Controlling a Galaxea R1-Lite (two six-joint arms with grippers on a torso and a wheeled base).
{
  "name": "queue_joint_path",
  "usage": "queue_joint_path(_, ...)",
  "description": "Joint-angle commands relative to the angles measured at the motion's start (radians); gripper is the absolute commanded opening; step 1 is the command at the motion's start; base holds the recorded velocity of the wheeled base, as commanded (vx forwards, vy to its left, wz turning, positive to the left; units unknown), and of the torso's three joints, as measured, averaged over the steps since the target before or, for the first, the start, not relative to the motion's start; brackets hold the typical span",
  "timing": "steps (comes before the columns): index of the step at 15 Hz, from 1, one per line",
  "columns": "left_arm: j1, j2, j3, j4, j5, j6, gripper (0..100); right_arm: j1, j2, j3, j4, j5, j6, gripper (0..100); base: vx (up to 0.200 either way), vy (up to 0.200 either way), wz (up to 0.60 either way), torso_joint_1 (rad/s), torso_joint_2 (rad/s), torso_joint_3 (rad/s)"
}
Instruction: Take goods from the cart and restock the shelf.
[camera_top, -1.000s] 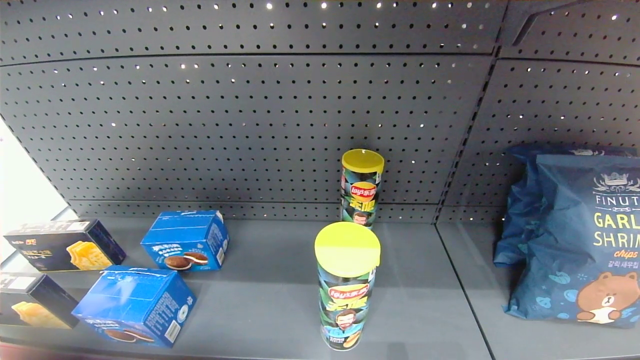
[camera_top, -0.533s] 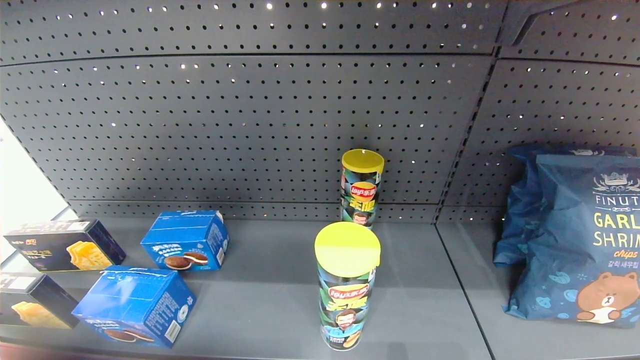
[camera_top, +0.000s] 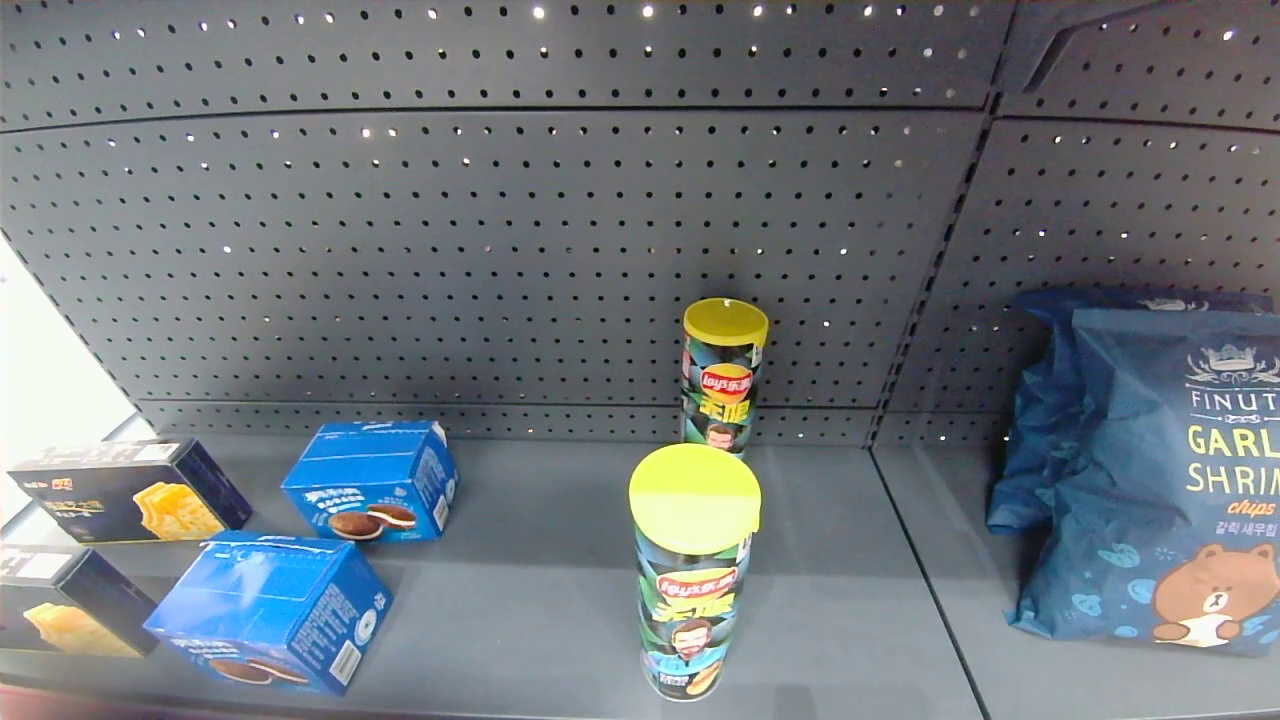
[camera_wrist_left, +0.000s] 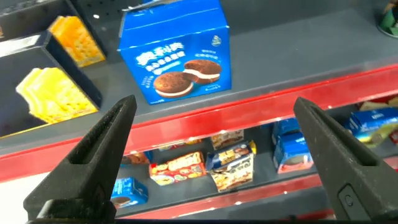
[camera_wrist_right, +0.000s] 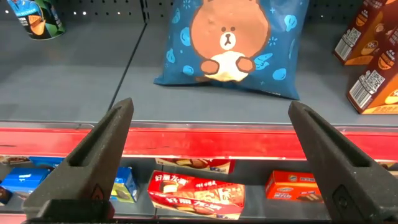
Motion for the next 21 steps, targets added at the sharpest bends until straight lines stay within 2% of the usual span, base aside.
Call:
queue_joint_path(1,-0.062,0.040,-0.017,-0.027,-0.057,0.013,100,0.000,0.002,0.000,0.000,0.000,0.000,100,0.000,0.000,0.00,0.000,0.00,0.000)
queue_joint_path(2,-0.070,0.092,-0.121,-0.101,-0.049,0.015,100,0.000,0.002,0.000,0.000,0.000,0.000,100,0.000,0.000,0.00,0.000,0.00,0.000)
queue_joint_path(3,-0.105,0.213,-0.204,-0.127,-0.020,0.010,100,0.000,0.002,0.000,0.000,0.000,0.000,100,0.000,0.000,0.00,0.000,0.00,0.000)
queue_joint_path(4,-0.176,0.316,-0.281,-0.125,0.025,-0.017,100,0.000,0.002,0.000,0.000,0.000,0.000,100,0.000,0.000,0.00,0.000,0.00,0.000)
queue_joint_path(5,-0.185,0.405,-0.354,-0.127,0.011,-0.033,100,0.000,0.002,0.000,0.000,0.000,0.000,100,0.000,0.000,0.00,0.000,0.00,0.000)
queue_joint_path(6,-0.184,0.501,-0.393,-0.141,-0.012,-0.031,100,0.000,0.002,0.000,0.000,0.000,0.000,100,0.000,0.000,0.00,0.000,0.00,0.000)
queue_joint_path(10,-0.193,0.730,-0.445,-0.179,-0.055,-0.027,100,0.000,0.002,0.000,0.000,0.000,0.000,100,0.000,0.000,0.00,0.000,0.00,0.000)
queue_joint_path(11,-0.225,0.800,-0.453,-0.228,-0.054,-0.011,100,0.000,0.002,0.000,0.000,0.000,0.000,100,0.000,0.000,0.00,0.000,0.00,0.000)
queue_joint_path(12,-0.248,0.866,-0.453,-0.280,-0.051,0.019,100,0.000,0.002,0.000,0.000,0.000,-0.002,100,0.000,0.000,0.00,0.000,0.00,0.000)
queue_joint_path(13,-0.256,0.912,-0.454,-0.312,-0.052,0.036,100,0.000,0.002,0.000,0.000,0.000,0.000,100,0.000,0.000,0.00,0.000,0.00,0.000)
queue_joint_path(14,-0.268,0.965,-0.454,-0.339,-0.052,0.038,100,0.000,0.002,0.000,0.000,0.000,0.000,100,0.000,0.000,0.00,0.000,0.00,0.000)
queue_joint_path(17,-0.342,1.043,-0.437,-0.365,-0.057,0.004,100,0.000,0.002,0.000,0.000,0.000,0.000,100,0.000,0.000,0.00,0.000,0.00,0.000)
queue_joint_path(19,-0.420,1.100,-0.439,-0.365,-0.051,-0.100,100,0.000,0.002,0.000,0.000,0.000,0.000,100,0.000,0.000,0.00,0.000,0.00,0.000)
queue_joint_path(20,-0.451,1.118,-0.440,-0.365,-0.037,-0.143,100,0.000,0.002,0.000,0.000,0.000,0.000,100,0.000,0.000,0.00,0.000,0.00,0.000)
queue_joint_path(21,-0.480,1.146,-0.439,-0.366,-0.008,-0.171,100,0.000,0.002,0.000,0.000,0.000,0.000,100,0.000,0.000,0.00,0.000,0.00,0.000)
